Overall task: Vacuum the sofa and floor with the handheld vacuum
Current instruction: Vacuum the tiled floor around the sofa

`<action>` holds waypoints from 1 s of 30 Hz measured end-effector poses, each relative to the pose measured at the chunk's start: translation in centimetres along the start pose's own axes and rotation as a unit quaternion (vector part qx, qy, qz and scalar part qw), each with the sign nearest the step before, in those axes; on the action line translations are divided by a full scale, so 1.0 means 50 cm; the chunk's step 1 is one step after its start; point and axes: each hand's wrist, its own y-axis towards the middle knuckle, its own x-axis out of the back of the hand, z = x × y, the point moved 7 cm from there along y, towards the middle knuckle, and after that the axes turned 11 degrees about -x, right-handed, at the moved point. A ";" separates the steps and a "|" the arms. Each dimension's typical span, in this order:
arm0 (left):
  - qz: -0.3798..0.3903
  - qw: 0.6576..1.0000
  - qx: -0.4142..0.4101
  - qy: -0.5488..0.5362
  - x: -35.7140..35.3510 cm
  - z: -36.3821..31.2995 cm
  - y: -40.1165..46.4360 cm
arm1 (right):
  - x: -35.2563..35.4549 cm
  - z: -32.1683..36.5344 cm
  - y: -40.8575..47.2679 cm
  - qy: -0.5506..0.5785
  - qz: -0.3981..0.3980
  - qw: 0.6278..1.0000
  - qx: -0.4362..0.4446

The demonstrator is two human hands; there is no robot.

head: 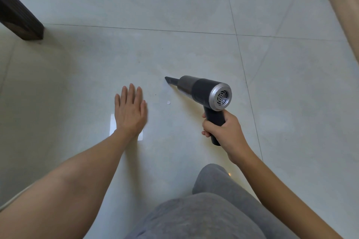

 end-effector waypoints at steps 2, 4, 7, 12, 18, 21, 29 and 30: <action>-0.001 1.000 -0.003 0.003 0.001 0.000 0.000 | 0.002 0.004 0.004 -0.002 0.000 1.000 0.005; 0.001 1.000 -0.005 0.006 0.003 0.000 0.000 | 0.003 0.005 0.007 -0.004 0.003 1.000 0.007; 0.004 1.000 -0.006 0.010 0.005 0.000 -0.001 | 0.005 0.003 0.006 -0.005 0.015 1.000 0.006; 0.006 1.000 -0.006 0.007 0.003 0.002 -0.004 | 0.010 -0.006 -0.002 -0.026 0.038 0.999 0.000; 0.013 1.000 -0.006 0.005 0.002 -0.001 -0.010 | 0.021 -0.031 -0.013 -0.029 0.051 0.998 -0.013; 0.017 1.000 -0.009 0.011 0.004 -0.007 -0.011 | 0.022 -0.037 -0.016 -0.002 0.066 0.998 -0.012; 0.013 1.000 -0.022 0.011 0.017 -0.024 -0.019 | 0.041 -0.038 -0.019 0.065 0.091 0.993 -0.030; 0.013 1.000 -0.022 0.013 0.018 -0.025 -0.021 | 0.046 -0.038 -0.020 0.064 0.088 0.994 -0.031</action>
